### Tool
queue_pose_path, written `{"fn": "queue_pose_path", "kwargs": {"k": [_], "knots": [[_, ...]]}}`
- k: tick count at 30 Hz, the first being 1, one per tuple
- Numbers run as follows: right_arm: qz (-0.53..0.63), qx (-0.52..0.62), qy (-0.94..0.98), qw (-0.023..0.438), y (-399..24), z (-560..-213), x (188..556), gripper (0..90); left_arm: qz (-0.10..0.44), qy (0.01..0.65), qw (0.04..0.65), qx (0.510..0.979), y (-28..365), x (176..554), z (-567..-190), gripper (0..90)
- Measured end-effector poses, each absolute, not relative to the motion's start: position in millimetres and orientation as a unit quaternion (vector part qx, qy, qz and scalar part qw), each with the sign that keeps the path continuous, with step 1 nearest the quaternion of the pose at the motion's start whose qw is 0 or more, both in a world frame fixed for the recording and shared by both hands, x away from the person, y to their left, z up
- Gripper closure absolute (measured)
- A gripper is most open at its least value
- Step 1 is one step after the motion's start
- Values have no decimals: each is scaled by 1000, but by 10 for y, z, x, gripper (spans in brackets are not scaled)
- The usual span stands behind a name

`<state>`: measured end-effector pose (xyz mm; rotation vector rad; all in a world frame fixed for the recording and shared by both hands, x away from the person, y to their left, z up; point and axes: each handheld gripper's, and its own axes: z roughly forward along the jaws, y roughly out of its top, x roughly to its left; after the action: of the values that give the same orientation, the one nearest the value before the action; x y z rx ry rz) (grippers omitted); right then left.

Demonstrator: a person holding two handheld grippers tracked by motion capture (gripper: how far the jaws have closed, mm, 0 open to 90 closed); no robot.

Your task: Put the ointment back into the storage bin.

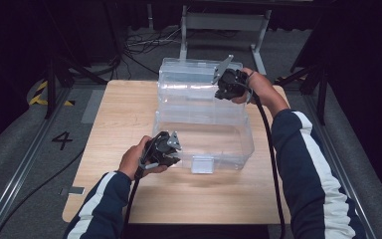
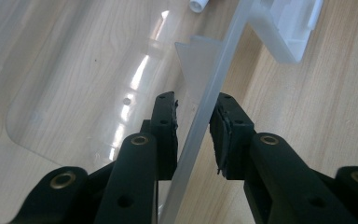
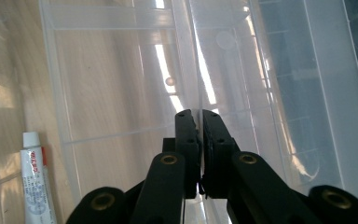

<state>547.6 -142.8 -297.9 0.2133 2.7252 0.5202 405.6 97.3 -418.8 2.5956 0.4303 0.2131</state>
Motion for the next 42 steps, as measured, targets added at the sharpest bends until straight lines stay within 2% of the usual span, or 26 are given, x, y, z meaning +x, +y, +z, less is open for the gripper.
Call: {"fn": "queue_pose_path", "kwargs": {"k": [42], "knots": [[195,14,960,202,-1470,-2927,4789,880,75,162,254,951,981,4055,-4195,708]]}}
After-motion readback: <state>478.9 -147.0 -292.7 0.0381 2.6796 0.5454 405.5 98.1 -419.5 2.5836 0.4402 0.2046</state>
